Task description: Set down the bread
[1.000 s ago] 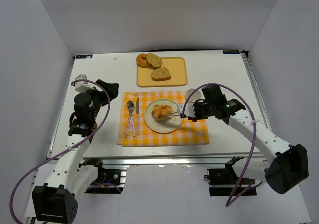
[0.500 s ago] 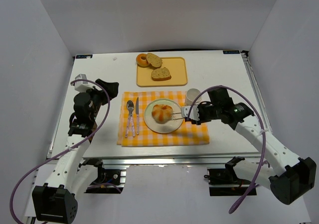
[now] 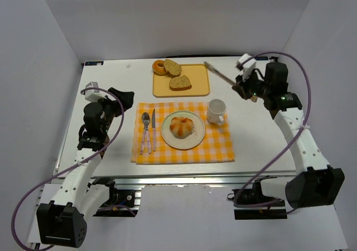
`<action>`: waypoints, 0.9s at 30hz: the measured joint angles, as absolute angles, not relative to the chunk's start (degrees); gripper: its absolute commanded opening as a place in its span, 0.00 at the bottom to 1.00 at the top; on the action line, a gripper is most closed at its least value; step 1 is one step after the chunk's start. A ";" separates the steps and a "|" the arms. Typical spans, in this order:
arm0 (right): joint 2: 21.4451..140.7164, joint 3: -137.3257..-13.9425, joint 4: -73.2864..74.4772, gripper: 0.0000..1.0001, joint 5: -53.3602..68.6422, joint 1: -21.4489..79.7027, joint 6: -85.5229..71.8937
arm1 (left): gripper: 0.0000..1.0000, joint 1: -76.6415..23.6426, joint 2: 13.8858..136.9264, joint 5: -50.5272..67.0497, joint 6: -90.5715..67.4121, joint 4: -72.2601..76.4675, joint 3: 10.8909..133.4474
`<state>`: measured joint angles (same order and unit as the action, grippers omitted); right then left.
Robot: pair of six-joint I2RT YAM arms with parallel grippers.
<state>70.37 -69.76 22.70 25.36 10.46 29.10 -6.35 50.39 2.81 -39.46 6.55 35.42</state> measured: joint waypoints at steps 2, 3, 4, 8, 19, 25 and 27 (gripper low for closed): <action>72.62 -69.28 19.51 0.00 22.37 6.11 23.05 | 0.98 -6.35 50.98 3.05 -39.48 6.68 35.40; 73.47 -68.27 17.43 0.00 20.16 4.38 20.25 | 0.98 -6.35 51.29 3.18 -39.48 6.87 35.40; 74.00 -66.41 14.85 0.00 17.26 2.96 17.72 | 0.98 -6.35 51.62 3.31 -39.48 7.16 35.42; 76.71 -57.84 8.12 0.06 7.38 -0.47 10.70 | 0.98 -6.35 52.53 3.70 -39.55 8.43 35.42; 90.04 -49.67 0.97 0.46 0.60 -6.52 3.33 | 0.98 -6.35 54.06 3.95 -39.75 9.47 35.42; 96.07 -49.71 0.49 0.68 2.98 -6.72 5.08 | 0.98 -6.35 54.13 3.95 -40.10 9.54 35.42; 96.92 -50.11 0.34 0.73 3.79 -6.92 6.15 | 0.98 -6.35 54.13 3.95 -40.14 9.54 35.42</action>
